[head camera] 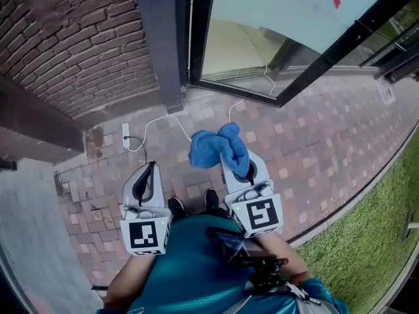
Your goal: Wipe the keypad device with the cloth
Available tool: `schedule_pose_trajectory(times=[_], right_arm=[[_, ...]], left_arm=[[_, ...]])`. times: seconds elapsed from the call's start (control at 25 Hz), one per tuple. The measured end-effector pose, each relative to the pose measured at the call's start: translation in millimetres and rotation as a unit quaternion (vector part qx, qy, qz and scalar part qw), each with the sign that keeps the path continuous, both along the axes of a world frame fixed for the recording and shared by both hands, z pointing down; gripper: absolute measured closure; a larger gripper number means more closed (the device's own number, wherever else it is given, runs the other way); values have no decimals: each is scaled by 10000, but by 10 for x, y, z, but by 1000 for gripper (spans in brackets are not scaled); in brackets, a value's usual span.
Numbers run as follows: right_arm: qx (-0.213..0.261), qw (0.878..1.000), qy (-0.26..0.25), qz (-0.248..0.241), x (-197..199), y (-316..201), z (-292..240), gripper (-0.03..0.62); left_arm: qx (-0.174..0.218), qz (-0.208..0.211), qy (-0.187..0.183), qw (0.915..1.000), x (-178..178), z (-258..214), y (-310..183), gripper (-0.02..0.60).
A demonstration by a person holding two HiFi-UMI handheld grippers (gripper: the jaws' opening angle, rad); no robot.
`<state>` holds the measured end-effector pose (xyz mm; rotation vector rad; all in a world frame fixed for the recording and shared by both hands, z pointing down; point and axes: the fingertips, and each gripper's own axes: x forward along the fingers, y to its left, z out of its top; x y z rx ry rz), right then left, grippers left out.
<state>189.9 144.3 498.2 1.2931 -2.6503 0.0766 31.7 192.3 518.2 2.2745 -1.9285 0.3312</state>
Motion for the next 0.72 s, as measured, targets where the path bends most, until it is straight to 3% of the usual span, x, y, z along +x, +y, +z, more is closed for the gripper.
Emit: schedule_pose_trajectory(times=[0.36, 0.72], right_arm=[[-109, 9999, -42, -106, -100, -97, 21, 549], [-163, 9997, 107, 132, 55, -215, 216, 549]], left_arm=[[153, -279, 94, 9994, -107, -112, -154, 578], [160, -254, 60, 9995, -87, -48, -318, 578]])
